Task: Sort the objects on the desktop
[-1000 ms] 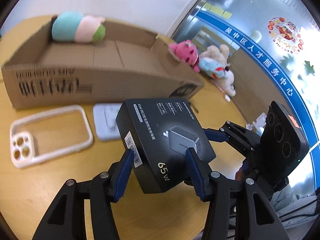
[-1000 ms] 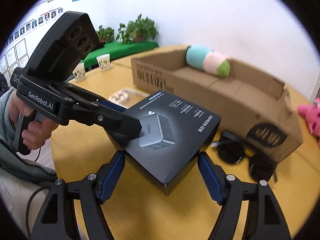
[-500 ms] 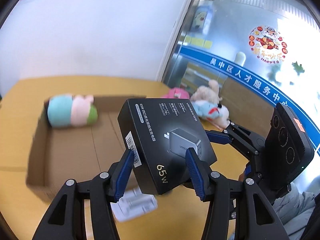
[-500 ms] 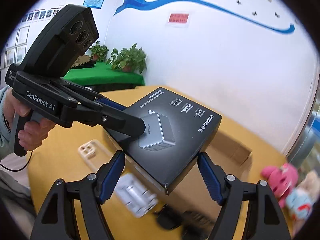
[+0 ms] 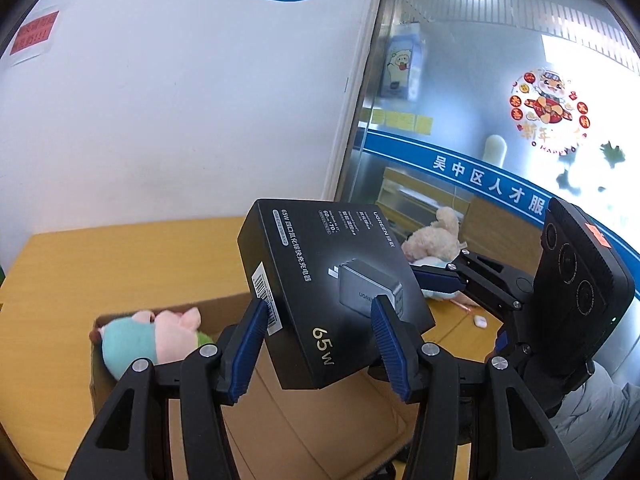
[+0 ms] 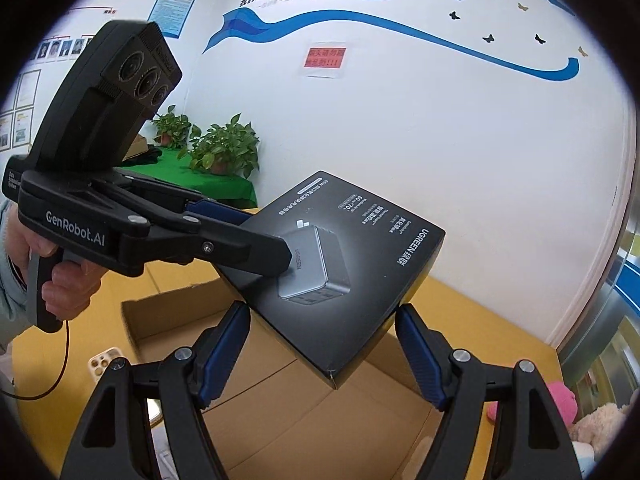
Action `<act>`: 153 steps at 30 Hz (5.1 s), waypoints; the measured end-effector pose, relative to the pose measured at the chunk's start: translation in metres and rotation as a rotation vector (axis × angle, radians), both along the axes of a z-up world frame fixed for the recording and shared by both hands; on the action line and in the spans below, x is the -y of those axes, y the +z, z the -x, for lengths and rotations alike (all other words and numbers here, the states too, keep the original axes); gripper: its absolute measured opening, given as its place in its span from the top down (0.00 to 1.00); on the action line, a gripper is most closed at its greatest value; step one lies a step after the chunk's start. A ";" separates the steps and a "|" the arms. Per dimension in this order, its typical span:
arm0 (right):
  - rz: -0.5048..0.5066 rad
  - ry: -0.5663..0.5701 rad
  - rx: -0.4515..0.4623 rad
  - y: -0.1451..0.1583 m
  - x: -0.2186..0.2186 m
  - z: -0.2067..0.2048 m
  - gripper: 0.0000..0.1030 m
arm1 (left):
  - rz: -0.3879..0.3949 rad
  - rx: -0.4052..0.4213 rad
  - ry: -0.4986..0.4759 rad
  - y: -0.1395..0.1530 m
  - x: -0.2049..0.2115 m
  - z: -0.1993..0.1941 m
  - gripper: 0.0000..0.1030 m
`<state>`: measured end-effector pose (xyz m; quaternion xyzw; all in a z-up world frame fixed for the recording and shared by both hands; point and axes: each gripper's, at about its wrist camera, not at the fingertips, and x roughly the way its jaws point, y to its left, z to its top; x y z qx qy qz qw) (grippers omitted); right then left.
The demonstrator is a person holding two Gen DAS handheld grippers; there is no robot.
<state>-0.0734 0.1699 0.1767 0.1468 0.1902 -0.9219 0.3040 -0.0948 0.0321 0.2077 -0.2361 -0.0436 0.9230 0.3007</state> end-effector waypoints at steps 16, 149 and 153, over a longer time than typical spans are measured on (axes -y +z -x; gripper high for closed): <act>-0.012 0.025 0.271 -0.061 -0.006 0.138 0.27 | 0.015 0.245 0.038 -0.075 -0.011 0.154 0.50; 0.138 -0.194 0.574 -0.198 -0.062 -0.184 0.48 | -0.024 0.559 -0.256 -0.214 -0.106 -0.133 0.90; 0.177 -0.196 0.526 -0.179 -0.064 -0.183 0.48 | -0.031 0.503 -0.272 -0.192 -0.104 -0.130 0.90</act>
